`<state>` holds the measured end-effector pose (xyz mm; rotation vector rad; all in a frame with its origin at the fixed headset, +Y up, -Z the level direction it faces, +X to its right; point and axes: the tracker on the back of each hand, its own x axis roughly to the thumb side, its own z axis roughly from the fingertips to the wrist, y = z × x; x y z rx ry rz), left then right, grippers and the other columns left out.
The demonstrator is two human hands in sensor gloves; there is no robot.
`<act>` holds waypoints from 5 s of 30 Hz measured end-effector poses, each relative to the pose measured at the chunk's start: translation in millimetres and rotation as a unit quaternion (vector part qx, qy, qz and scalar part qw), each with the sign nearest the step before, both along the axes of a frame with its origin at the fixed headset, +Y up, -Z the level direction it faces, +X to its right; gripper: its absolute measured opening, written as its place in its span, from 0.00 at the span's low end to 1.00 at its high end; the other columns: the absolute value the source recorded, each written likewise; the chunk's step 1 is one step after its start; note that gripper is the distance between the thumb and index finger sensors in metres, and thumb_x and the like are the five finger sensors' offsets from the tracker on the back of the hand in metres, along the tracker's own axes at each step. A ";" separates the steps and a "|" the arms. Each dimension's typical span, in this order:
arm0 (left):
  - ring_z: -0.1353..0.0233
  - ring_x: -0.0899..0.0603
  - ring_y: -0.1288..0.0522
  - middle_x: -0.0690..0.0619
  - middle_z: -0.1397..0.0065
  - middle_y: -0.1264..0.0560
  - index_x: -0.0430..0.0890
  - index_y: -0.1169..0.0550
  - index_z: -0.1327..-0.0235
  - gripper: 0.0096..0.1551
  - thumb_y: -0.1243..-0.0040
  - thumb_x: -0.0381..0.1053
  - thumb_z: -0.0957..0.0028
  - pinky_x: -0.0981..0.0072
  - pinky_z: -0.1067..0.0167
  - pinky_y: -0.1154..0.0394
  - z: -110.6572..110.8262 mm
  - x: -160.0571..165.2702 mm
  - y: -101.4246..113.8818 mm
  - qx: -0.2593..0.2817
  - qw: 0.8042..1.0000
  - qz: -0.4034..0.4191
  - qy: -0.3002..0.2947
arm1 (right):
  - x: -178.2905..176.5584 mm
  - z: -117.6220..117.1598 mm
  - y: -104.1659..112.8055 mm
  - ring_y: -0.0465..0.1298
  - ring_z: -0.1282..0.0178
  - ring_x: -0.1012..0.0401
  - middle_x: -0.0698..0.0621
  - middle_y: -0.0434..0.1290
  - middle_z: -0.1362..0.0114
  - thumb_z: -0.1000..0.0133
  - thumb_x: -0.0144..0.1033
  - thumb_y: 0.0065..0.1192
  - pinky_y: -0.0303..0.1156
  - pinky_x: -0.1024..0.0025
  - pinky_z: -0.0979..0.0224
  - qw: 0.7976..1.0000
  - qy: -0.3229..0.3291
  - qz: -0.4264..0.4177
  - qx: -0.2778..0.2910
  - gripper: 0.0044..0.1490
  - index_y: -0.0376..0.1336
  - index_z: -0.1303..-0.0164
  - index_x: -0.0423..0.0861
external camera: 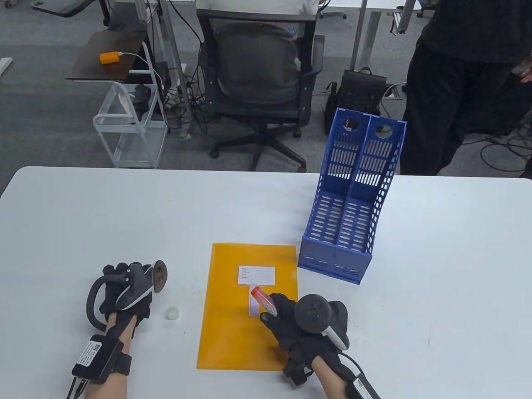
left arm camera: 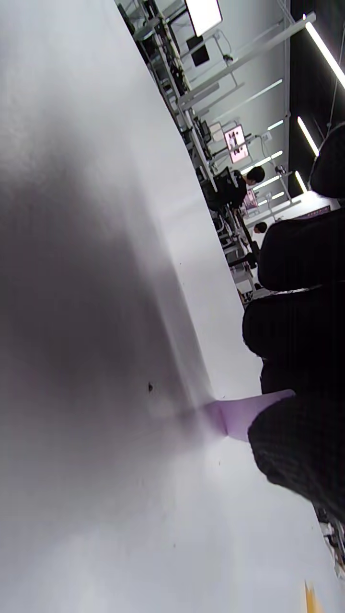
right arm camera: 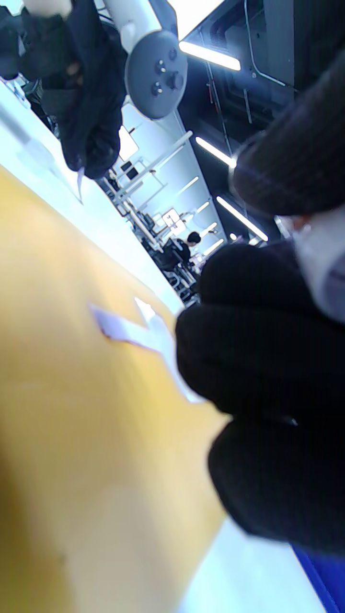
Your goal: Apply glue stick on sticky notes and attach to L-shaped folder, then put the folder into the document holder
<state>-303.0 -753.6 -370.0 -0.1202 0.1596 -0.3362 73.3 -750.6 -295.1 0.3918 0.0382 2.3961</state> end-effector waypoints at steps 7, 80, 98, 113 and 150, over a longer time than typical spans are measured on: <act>0.30 0.42 0.23 0.55 0.39 0.17 0.57 0.18 0.48 0.19 0.36 0.58 0.51 0.35 0.28 0.36 -1.6 -6.8 -1.2 0.017 0.999 0.041 0.001 | -1.0 0.2 -2.0 0.84 0.58 0.52 0.43 0.80 0.50 0.48 0.48 0.66 0.80 0.49 0.52 1.000 0.003 0.004 -0.006 0.40 0.65 0.34 0.33; 0.21 0.37 0.42 0.52 0.26 0.32 0.49 0.20 0.49 0.19 0.38 0.58 0.47 0.34 0.25 0.47 67.1 164.8 -23.7 -0.133 0.929 0.311 -0.148 | -21.6 31.9 38.1 0.76 0.90 0.65 0.49 0.83 0.77 0.56 0.61 0.77 0.82 0.63 0.75 0.962 -0.028 0.173 0.208 0.34 0.78 0.58 0.42; 0.22 0.37 0.40 0.51 0.27 0.32 0.49 0.19 0.50 0.19 0.36 0.57 0.48 0.34 0.26 0.45 66.8 170.0 -23.1 -0.123 0.938 0.284 -0.155 | -57.9 34.9 17.7 0.77 0.85 0.64 0.48 0.83 0.71 0.55 0.60 0.75 0.82 0.60 0.70 0.928 0.028 0.298 0.221 0.34 0.77 0.54 0.44; 0.22 0.37 0.40 0.51 0.27 0.32 0.49 0.19 0.50 0.18 0.36 0.56 0.48 0.34 0.26 0.45 66.6 172.7 -23.5 -0.129 0.939 0.271 -0.166 | -61.4 32.1 20.3 0.76 0.88 0.64 0.49 0.82 0.76 0.52 0.57 0.74 0.82 0.61 0.73 0.925 0.012 0.339 0.171 0.30 0.78 0.57 0.43; 0.21 0.37 0.41 0.51 0.27 0.34 0.50 0.21 0.49 0.18 0.37 0.57 0.47 0.34 0.25 0.46 67.6 174.0 -25.8 -0.132 0.941 0.266 -0.162 | -32.0 20.7 28.2 0.78 0.88 0.62 0.48 0.83 0.75 0.51 0.57 0.72 0.82 0.59 0.71 0.948 -0.008 0.308 0.079 0.32 0.80 0.56 0.39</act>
